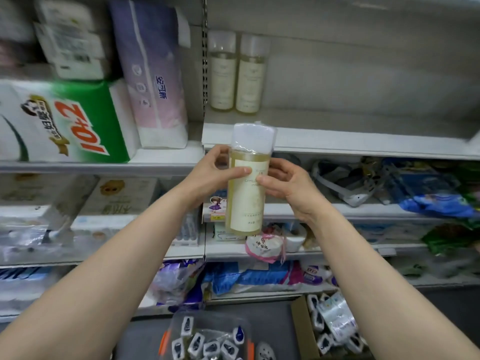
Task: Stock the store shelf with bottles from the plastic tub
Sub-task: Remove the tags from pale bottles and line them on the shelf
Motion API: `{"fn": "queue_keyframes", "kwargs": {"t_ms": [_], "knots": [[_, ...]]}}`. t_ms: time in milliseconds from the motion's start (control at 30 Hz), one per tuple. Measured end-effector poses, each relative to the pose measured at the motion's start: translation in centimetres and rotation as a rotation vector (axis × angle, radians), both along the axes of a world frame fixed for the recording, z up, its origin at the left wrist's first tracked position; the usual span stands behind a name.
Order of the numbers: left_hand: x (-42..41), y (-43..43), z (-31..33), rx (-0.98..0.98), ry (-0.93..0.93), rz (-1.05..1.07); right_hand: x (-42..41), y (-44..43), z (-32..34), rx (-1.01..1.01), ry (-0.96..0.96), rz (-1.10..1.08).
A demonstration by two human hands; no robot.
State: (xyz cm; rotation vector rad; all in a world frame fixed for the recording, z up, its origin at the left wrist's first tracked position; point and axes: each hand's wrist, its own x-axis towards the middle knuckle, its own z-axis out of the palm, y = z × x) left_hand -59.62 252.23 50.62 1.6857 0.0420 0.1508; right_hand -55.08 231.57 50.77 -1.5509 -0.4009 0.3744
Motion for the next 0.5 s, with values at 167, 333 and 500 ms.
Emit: {"fn": "queue_keyframes", "kwargs": {"t_ms": [167,333,500], "knots": [[3.1,-1.0,3.0,0.002,-0.083,0.036,3.0,-0.3,3.6,0.054,-0.064,-0.017],[6.4,-2.0,5.9,0.058,-0.157,0.055,6.8,-1.1,5.8,0.073,-0.139,-0.038],[9.4,-2.9,7.9,0.058,-0.21,0.036,10.2,-1.9,7.6,0.087,-0.205,-0.057]]}}
